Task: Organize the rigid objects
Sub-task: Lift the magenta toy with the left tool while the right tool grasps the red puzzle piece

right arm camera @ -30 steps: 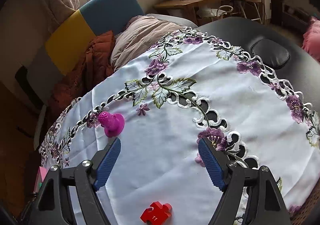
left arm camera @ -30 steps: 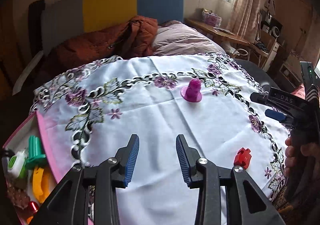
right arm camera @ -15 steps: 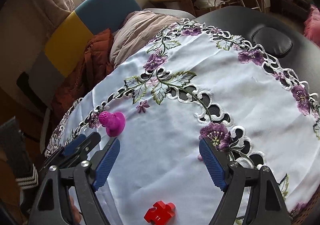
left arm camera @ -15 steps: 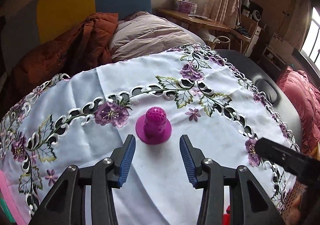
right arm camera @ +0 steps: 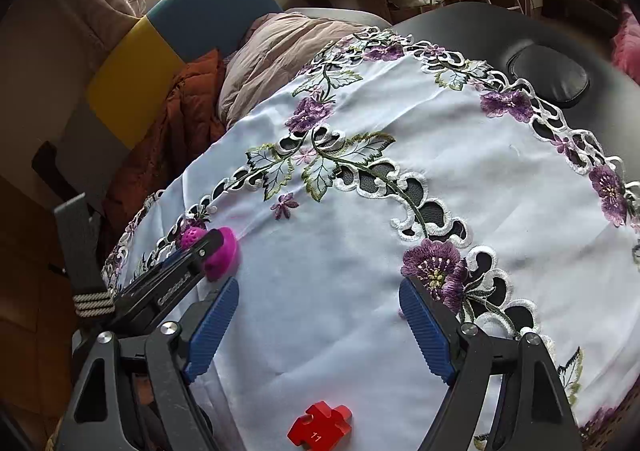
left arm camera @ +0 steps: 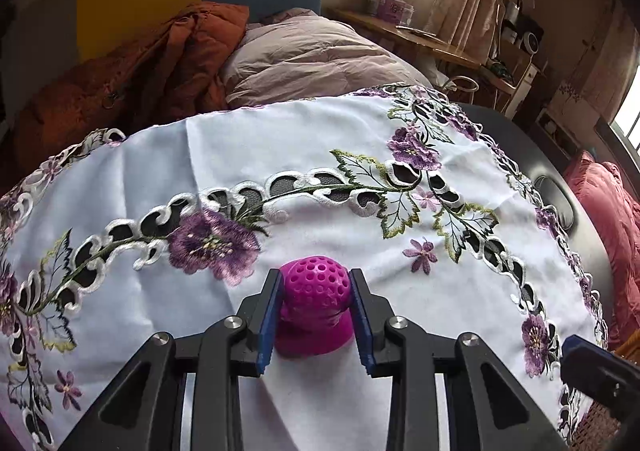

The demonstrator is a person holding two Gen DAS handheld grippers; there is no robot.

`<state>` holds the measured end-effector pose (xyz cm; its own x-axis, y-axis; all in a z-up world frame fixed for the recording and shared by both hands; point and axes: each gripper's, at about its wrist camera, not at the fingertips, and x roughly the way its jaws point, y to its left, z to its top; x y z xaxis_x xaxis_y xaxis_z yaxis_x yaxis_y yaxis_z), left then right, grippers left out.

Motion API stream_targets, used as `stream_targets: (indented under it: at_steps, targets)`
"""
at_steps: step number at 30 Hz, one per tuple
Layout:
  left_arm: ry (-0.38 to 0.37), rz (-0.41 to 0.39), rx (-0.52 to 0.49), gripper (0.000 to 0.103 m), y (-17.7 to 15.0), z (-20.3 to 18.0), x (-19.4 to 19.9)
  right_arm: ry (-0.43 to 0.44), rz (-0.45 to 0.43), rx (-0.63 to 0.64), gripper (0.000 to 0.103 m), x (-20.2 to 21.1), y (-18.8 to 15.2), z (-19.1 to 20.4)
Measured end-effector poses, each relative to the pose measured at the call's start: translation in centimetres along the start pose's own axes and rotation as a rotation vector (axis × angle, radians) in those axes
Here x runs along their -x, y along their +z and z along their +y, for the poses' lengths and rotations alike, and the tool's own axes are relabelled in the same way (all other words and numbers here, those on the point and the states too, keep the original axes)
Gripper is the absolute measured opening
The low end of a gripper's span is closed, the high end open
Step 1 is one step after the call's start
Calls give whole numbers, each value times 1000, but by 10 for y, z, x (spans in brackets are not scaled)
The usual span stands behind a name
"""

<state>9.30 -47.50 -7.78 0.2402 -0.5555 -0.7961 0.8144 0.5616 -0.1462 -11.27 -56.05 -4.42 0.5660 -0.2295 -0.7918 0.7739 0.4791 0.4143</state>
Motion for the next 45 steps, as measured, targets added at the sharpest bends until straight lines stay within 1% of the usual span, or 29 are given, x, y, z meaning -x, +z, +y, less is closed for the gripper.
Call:
stream_targets:
  at_steps: [5,9,11,17,27,30,33,40,41,42,43,44,45]
  targets:
    - [37,-16,71,32,-28,21,42,-9,24,19,83,-4,-2,2]
    - [72,-35,98,32,-54,31,75,-10,84,34,83,-15,-7,4]
    - [77,-42,116,32,-67,36,91,-20,108,44,83,-19,-9,5]
    - [89,-70,107,32,-106,39,132,-50,171,102,83,-32,-18,12]
    - [86,-57,111,32,-161,36,164,-95,261,226,85,-43,-38,28]
    - [88,-63,105,32,-170,36,171,-79,283,237,85,-39,-44,31]
    - [90,-79,102,32,-176,38,180,-92,292,264,85,-31,-52,34]
    - [65,-112,140,32,-182,47,197,-137,329,368,85,-21,-76,37]
    - [62,-117,145,32,-183,48,199,-144,337,390,82,-21,-80,38]
    - [58,-122,148,32,-183,48,201,-154,344,422,71,-23,-86,40]
    - [55,-128,151,32,-184,49,204,-178,336,467,65,-24,-91,44]
    - [54,-133,153,32,-185,49,206,-212,312,513,48,-23,-94,48]
    - [53,-140,155,32,-186,50,209,-208,301,529,48,-22,-95,51]
